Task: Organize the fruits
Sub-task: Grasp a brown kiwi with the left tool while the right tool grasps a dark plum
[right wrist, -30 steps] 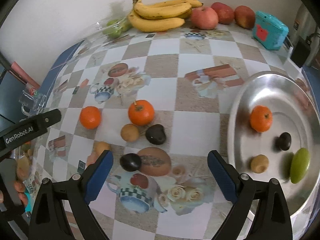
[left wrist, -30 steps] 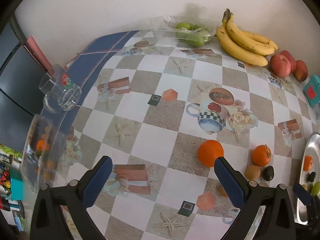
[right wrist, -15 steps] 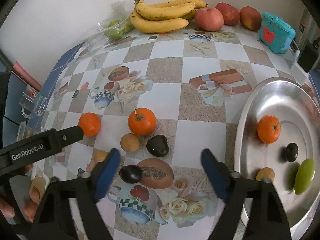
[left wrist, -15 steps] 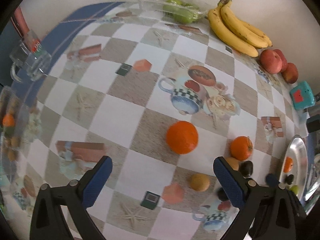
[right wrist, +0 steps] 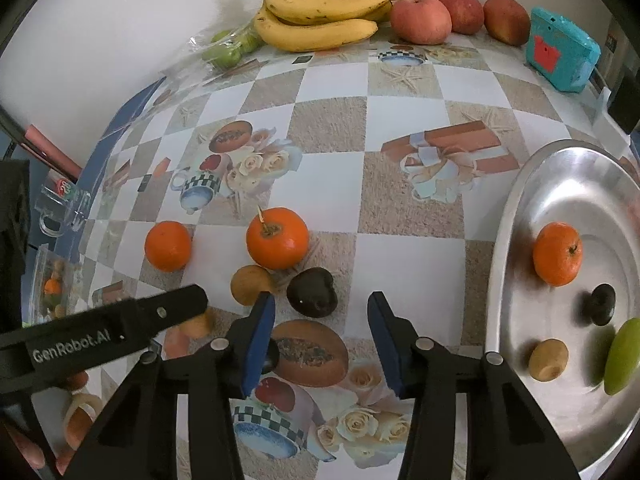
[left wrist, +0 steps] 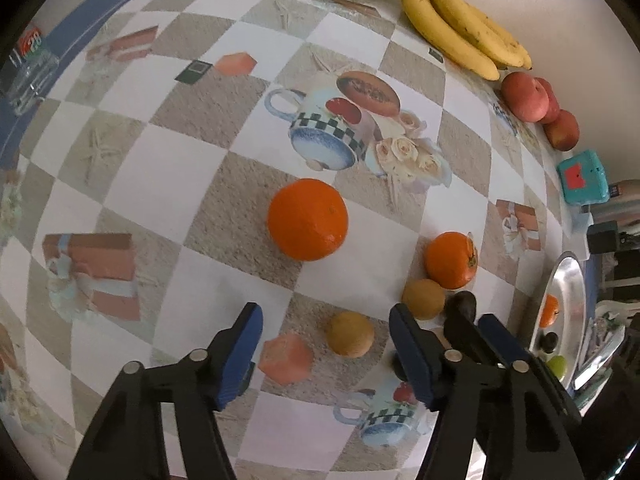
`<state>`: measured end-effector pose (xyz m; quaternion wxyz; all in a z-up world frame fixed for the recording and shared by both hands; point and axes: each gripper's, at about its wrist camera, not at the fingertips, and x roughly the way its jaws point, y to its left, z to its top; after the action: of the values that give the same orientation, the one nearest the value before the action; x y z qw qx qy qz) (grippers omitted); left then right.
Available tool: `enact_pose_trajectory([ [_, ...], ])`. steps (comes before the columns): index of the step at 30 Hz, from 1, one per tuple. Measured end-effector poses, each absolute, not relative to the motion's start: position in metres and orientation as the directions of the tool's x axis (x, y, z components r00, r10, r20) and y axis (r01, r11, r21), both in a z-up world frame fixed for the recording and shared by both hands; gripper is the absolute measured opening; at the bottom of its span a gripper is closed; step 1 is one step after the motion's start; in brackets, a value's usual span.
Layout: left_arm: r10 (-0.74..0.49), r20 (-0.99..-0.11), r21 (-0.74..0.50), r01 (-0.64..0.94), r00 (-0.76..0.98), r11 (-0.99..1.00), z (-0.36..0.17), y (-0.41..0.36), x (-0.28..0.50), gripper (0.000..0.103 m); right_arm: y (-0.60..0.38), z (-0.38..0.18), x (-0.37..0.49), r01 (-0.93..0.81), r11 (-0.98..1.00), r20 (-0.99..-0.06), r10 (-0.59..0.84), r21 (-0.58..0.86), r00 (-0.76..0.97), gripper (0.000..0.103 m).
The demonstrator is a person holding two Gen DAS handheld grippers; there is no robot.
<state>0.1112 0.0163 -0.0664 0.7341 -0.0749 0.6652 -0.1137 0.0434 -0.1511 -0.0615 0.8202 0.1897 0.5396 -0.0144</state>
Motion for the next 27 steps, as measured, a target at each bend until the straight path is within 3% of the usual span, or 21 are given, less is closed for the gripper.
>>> enact_pose_trajectory([
  [7, -0.293, -0.953, -0.289, 0.063, 0.073, 0.955, -0.0674, 0.0139, 0.1099, 0.043, -0.1447, -0.0646, 0.0467, 0.208, 0.938, -0.897, 0.177, 0.279, 0.406, 0.038],
  [14, -0.325, -0.944, -0.322, 0.049, 0.057, 0.945, -0.0676, 0.0125, 0.1101, 0.031, -0.1501, -0.0667, 0.0472, 0.229, 0.926, -0.891, 0.188, 0.302, 0.413, 0.033],
  [27, -0.332, -0.941, -0.33, 0.046, 0.064, 0.943, -0.0656, 0.0125, 0.1097, 0.027, -0.1506, -0.0687, 0.0531, 0.255, 0.912, -0.891, 0.201, 0.322, 0.408, 0.027],
])
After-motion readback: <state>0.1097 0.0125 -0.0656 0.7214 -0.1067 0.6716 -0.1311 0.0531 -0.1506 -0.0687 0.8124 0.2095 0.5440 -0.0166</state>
